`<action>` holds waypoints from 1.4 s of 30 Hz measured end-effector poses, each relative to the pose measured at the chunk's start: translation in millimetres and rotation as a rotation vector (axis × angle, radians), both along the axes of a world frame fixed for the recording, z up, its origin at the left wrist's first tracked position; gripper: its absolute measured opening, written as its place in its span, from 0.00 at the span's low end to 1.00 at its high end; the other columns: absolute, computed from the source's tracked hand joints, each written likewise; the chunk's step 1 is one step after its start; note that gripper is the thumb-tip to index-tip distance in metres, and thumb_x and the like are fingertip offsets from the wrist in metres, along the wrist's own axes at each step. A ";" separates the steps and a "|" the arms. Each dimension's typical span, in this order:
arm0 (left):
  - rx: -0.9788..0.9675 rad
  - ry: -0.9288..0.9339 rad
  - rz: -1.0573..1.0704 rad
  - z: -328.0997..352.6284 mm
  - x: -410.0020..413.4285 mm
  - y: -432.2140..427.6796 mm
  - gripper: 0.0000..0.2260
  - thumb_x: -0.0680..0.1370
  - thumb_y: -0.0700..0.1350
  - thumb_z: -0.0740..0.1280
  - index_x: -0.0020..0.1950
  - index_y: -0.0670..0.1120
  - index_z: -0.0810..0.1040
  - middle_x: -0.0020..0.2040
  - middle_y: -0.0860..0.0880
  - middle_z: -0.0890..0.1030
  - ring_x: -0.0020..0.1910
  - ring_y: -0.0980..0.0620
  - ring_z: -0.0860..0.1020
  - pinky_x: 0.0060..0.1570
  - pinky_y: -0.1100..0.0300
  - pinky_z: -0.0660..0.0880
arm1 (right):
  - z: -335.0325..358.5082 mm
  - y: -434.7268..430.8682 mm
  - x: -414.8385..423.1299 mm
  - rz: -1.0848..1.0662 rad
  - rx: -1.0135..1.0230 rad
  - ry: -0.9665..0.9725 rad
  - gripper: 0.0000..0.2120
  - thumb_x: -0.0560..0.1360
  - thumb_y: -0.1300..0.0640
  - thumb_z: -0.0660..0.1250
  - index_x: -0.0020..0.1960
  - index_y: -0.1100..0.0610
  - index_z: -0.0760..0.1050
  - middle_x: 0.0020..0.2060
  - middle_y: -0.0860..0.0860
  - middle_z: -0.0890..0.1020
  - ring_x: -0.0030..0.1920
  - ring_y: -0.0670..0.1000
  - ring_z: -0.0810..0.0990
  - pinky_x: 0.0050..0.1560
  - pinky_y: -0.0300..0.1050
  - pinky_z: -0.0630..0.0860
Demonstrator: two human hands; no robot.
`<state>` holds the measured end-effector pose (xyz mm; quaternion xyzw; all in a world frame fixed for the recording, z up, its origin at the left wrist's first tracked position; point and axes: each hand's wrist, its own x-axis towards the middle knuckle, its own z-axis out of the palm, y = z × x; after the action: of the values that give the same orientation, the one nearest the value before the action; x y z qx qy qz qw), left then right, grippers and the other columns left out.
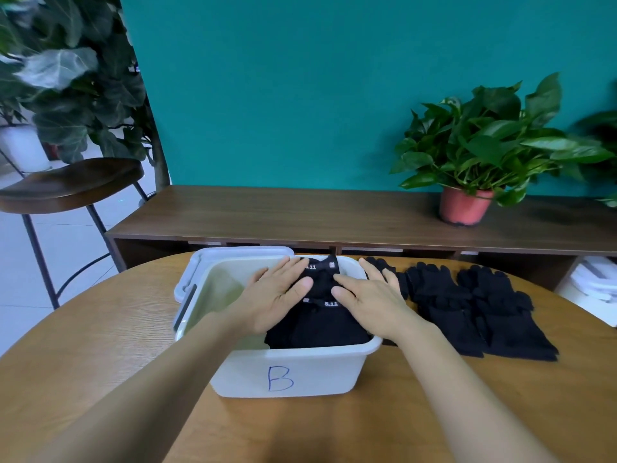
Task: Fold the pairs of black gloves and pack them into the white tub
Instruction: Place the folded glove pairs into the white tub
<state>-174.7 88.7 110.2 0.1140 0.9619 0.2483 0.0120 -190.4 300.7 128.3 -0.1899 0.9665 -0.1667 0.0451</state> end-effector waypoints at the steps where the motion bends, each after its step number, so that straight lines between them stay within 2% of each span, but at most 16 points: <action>1: 0.023 0.007 0.015 3.2 4.6 -2.0 0.29 0.81 0.62 0.45 0.81 0.54 0.53 0.81 0.58 0.52 0.79 0.63 0.45 0.77 0.56 0.41 | 1.6 3.8 6.0 -0.021 -0.111 -0.017 0.22 0.84 0.45 0.50 0.77 0.46 0.63 0.78 0.49 0.59 0.79 0.48 0.43 0.76 0.52 0.40; 4: 0.040 0.026 0.021 8.7 21.9 -9.8 0.31 0.81 0.67 0.45 0.81 0.55 0.51 0.81 0.58 0.51 0.77 0.67 0.44 0.76 0.59 0.39 | -3.7 13.6 22.7 -0.070 -0.412 -0.004 0.21 0.83 0.46 0.56 0.75 0.45 0.65 0.77 0.48 0.63 0.78 0.48 0.52 0.75 0.50 0.54; 6: 0.039 -0.003 0.006 10.1 39.3 -12.7 0.35 0.77 0.72 0.43 0.81 0.57 0.50 0.81 0.57 0.49 0.75 0.69 0.44 0.75 0.60 0.38 | -8.7 14.5 35.2 -0.165 -0.575 -0.012 0.21 0.83 0.49 0.56 0.75 0.51 0.66 0.74 0.48 0.68 0.76 0.49 0.60 0.72 0.47 0.60; 8: -0.022 -0.069 0.018 9.4 56.0 -11.6 0.36 0.77 0.73 0.43 0.81 0.58 0.46 0.81 0.56 0.46 0.77 0.66 0.42 0.75 0.57 0.37 | -14.6 11.8 46.0 -0.284 -0.686 -0.029 0.21 0.84 0.51 0.56 0.73 0.58 0.67 0.71 0.54 0.72 0.72 0.53 0.68 0.69 0.48 0.64; 10: -0.128 -0.151 0.052 5.5 67.9 -10.5 0.40 0.74 0.77 0.43 0.81 0.59 0.40 0.82 0.55 0.42 0.79 0.60 0.39 0.76 0.51 0.36 | -22.1 5.9 55.1 -0.345 -0.721 0.000 0.21 0.84 0.52 0.54 0.74 0.58 0.66 0.73 0.53 0.70 0.74 0.51 0.65 0.70 0.45 0.62; 12: -0.221 -0.203 0.065 1.7 76.2 -11.5 0.49 0.65 0.82 0.42 0.80 0.59 0.36 0.81 0.53 0.40 0.79 0.58 0.37 0.77 0.46 0.37 | -27.1 -2.8 60.9 -0.345 -0.735 0.011 0.20 0.85 0.54 0.53 0.75 0.57 0.65 0.76 0.50 0.65 0.77 0.48 0.57 0.68 0.39 0.57; 15: -0.338 -0.146 0.070 -2.0 86.8 -18.4 0.58 0.56 0.86 0.42 0.79 0.59 0.32 0.81 0.51 0.39 0.79 0.55 0.36 0.76 0.43 0.38 | -30.9 -16.9 61.3 -0.301 -0.772 -0.038 0.21 0.85 0.55 0.52 0.77 0.55 0.62 0.78 0.49 0.61 0.78 0.46 0.51 0.69 0.38 0.53; 20: -0.405 -0.086 0.179 0.2 94.3 -30.5 0.55 0.59 0.83 0.43 0.79 0.58 0.33 0.81 0.48 0.35 0.78 0.51 0.32 0.75 0.41 0.36 | -30.6 -38.5 48.6 -0.254 -0.789 -0.103 0.21 0.85 0.54 0.51 0.77 0.55 0.61 0.78 0.48 0.60 0.78 0.46 0.52 0.75 0.44 0.51; 25: -0.456 -0.021 0.235 0.1 93.1 -38.2 0.54 0.61 0.82 0.42 0.80 0.55 0.36 0.81 0.47 0.36 0.79 0.50 0.33 0.75 0.39 0.37 | -25.1 -50.2 34.1 -0.232 -0.805 -0.159 0.21 0.85 0.53 0.52 0.77 0.55 0.63 0.77 0.49 0.63 0.78 0.48 0.56 0.77 0.51 0.55; 28: -0.492 0.036 0.244 -2.4 88.7 -43.9 0.54 0.62 0.83 0.40 0.81 0.54 0.37 0.81 0.46 0.38 0.79 0.50 0.34 0.75 0.39 0.37 | -23.7 -49.3 29.7 -0.195 -0.804 -0.178 0.21 0.85 0.54 0.52 0.77 0.55 0.63 0.76 0.48 0.64 0.77 0.48 0.58 0.76 0.48 0.56; 30: -0.511 0.076 0.237 -4.5 87.6 -42.4 0.54 0.62 0.82 0.37 0.81 0.53 0.38 0.82 0.46 0.39 0.79 0.49 0.35 0.75 0.41 0.36 | -25.3 -43.1 30.4 -0.184 -0.842 -0.167 0.20 0.85 0.55 0.53 0.76 0.54 0.65 0.73 0.47 0.68 0.73 0.47 0.65 0.69 0.42 0.62; 32: -0.485 0.126 0.216 -3.6 87.2 -33.9 0.53 0.63 0.80 0.34 0.81 0.52 0.39 0.82 0.46 0.40 0.79 0.49 0.35 0.76 0.43 0.35 | -29.3 -32.5 34.0 -0.191 -0.868 -0.138 0.19 0.84 0.56 0.54 0.75 0.53 0.67 0.69 0.45 0.71 0.69 0.45 0.68 0.64 0.40 0.63; 36: -0.406 0.229 0.129 -2.5 82.4 2.5 0.47 0.67 0.74 0.31 0.82 0.51 0.43 0.82 0.48 0.41 0.80 0.51 0.36 0.76 0.49 0.35 | -43.7 4.0 42.5 -0.256 -0.877 -0.126 0.19 0.84 0.54 0.56 0.75 0.50 0.67 0.72 0.46 0.70 0.72 0.47 0.66 0.73 0.46 0.62; 39: -0.390 0.302 0.035 -6.5 74.8 38.8 0.47 0.68 0.73 0.27 0.82 0.51 0.46 0.82 0.48 0.44 0.80 0.50 0.38 0.75 0.52 0.34 | -50.7 41.3 48.5 -0.319 -0.897 -0.119 0.19 0.84 0.52 0.57 0.74 0.50 0.69 0.71 0.47 0.71 0.72 0.48 0.68 0.72 0.46 0.63; 42: -0.320 0.323 -0.078 -9.9 72.7 79.2 0.42 0.73 0.69 0.32 0.82 0.50 0.48 0.82 0.47 0.45 0.80 0.51 0.39 0.74 0.57 0.32 | -56.3 79.3 52.9 -0.379 -0.886 -0.106 0.18 0.84 0.52 0.58 0.73 0.50 0.70 0.71 0.48 0.72 0.71 0.49 0.68 0.73 0.48 0.63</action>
<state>-101.9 167.9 100.3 0.1859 0.9733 0.0702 -0.1148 -137.6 379.9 72.0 -0.0029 0.8164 -0.5771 -0.0219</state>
